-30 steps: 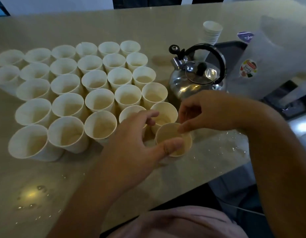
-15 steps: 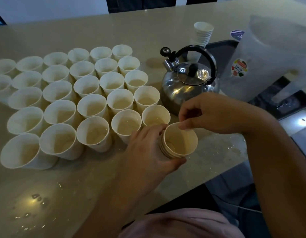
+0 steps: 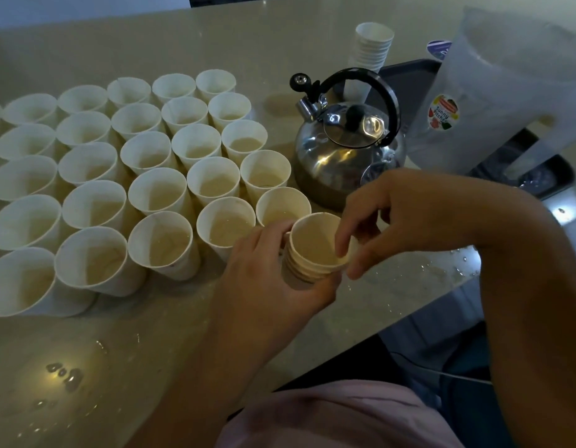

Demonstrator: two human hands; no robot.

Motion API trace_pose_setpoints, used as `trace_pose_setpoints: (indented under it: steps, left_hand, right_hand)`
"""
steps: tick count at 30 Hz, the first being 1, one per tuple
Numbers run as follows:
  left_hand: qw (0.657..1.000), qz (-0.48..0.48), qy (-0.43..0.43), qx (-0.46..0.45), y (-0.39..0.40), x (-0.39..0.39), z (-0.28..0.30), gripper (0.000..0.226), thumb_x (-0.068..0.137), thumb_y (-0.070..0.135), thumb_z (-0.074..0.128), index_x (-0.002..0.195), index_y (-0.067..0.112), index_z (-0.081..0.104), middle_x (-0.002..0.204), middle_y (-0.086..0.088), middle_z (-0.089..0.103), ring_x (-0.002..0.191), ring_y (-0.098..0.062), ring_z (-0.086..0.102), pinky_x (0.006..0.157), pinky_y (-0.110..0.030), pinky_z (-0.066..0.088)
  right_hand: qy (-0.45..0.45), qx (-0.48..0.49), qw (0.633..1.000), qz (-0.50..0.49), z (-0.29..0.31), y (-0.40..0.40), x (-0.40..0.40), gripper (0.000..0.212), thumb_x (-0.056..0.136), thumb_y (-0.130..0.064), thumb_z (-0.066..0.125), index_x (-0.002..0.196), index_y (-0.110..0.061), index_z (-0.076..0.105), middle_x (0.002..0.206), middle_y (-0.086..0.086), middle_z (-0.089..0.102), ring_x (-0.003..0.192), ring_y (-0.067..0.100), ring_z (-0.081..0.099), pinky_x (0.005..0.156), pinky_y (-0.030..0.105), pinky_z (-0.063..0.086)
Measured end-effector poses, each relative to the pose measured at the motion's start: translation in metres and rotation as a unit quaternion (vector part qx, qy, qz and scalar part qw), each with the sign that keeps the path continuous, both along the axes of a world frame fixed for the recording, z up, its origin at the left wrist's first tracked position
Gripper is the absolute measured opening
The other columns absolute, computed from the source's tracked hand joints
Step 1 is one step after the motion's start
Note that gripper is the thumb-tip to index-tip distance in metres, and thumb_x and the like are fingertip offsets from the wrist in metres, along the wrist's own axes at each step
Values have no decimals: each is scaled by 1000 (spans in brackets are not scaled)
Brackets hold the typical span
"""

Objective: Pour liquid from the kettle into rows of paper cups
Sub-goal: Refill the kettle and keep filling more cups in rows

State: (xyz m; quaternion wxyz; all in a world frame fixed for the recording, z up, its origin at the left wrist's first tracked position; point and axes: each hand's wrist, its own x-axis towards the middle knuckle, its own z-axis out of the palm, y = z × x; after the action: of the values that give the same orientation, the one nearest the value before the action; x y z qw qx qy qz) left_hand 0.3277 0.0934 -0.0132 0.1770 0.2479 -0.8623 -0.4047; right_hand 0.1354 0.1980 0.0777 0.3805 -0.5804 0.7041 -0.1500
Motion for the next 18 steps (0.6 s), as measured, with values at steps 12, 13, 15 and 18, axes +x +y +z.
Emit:
trace_pose_setpoints:
  steps: [12,13,15,18]
  left_hand:
    - [999,23,-9,-22,-4,-8,11,80,58,78,68,125,37,51,109,20,55,99,-7,53,82,-40,54]
    - [999,24,-10,-26,-4,-8,12,78,59,77,67,124,37,52,107,20,54,98,-7,52,81,-39,53]
    - [999,22,-12,-27,-4,-8,13,73,59,76,66,120,37,53,103,22,53,96,-5,51,79,-37,52]
    - [999,15,-20,-29,-6,-8,15,69,58,75,66,115,38,55,100,21,53,94,-6,51,78,-38,51]
  right_hand:
    - [-23,-163,986,-34,4,6,-6,15,79,-46,69,92,-41,74,90,-11,75,83,18,71,76,39,56]
    - [-20,-168,985,-35,3,6,-6,15,79,-46,68,92,-41,73,91,-12,74,83,18,71,76,40,56]
    - [-15,-174,984,-39,3,7,-7,13,81,-46,68,92,-42,72,92,-14,74,84,18,71,76,40,55]
    - [-3,-195,979,-52,5,9,-10,12,82,-44,71,93,-40,73,92,-15,74,85,17,71,77,37,57]
